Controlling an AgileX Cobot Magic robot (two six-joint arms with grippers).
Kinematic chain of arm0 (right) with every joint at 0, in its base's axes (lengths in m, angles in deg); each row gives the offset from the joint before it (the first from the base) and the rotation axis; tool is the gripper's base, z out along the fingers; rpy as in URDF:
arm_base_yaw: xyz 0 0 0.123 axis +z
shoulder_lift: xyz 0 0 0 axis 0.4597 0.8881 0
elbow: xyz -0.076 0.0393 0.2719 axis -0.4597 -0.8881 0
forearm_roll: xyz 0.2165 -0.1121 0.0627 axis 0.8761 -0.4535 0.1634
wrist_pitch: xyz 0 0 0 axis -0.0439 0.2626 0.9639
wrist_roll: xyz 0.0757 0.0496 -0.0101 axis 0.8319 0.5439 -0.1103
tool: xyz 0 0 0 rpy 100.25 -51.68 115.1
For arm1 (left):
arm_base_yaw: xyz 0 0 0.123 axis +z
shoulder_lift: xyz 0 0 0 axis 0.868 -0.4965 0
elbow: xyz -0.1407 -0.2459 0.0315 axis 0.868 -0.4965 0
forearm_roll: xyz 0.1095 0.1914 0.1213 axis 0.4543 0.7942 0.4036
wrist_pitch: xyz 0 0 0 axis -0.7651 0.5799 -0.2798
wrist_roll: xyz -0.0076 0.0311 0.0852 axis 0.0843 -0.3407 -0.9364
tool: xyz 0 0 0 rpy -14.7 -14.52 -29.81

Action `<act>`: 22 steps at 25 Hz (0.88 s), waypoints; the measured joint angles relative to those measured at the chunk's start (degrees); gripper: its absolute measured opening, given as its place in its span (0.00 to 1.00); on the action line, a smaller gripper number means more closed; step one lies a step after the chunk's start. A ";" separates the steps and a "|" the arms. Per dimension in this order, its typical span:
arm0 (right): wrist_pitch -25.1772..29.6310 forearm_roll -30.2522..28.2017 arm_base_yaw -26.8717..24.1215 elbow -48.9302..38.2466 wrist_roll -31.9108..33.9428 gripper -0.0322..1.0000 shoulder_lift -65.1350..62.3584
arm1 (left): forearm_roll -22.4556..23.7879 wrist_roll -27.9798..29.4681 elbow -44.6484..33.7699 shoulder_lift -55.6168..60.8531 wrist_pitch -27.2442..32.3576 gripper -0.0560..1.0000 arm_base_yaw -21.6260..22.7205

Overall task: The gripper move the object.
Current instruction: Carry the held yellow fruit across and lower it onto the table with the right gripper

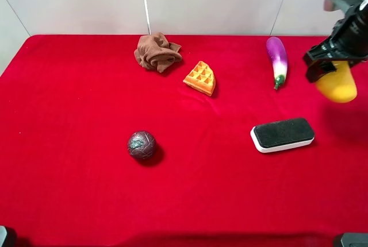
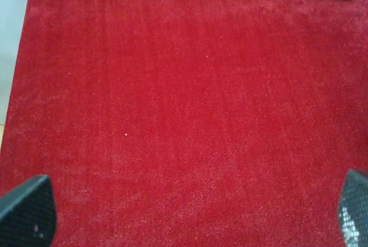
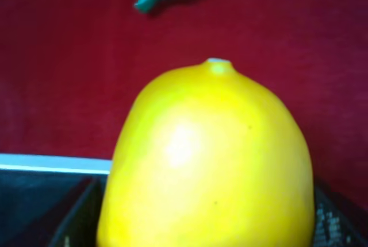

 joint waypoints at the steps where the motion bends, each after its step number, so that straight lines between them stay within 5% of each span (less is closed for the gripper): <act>1: -0.06 0.00 -0.80 0.49 -0.06 0.51 0.00 | 0.00 0.00 0.00 0.00 0.00 0.98 0.00; 22: 8.93 0.65 -5.54 24.92 -2.78 0.51 12.88 | 0.00 0.00 0.00 0.00 0.00 0.98 0.00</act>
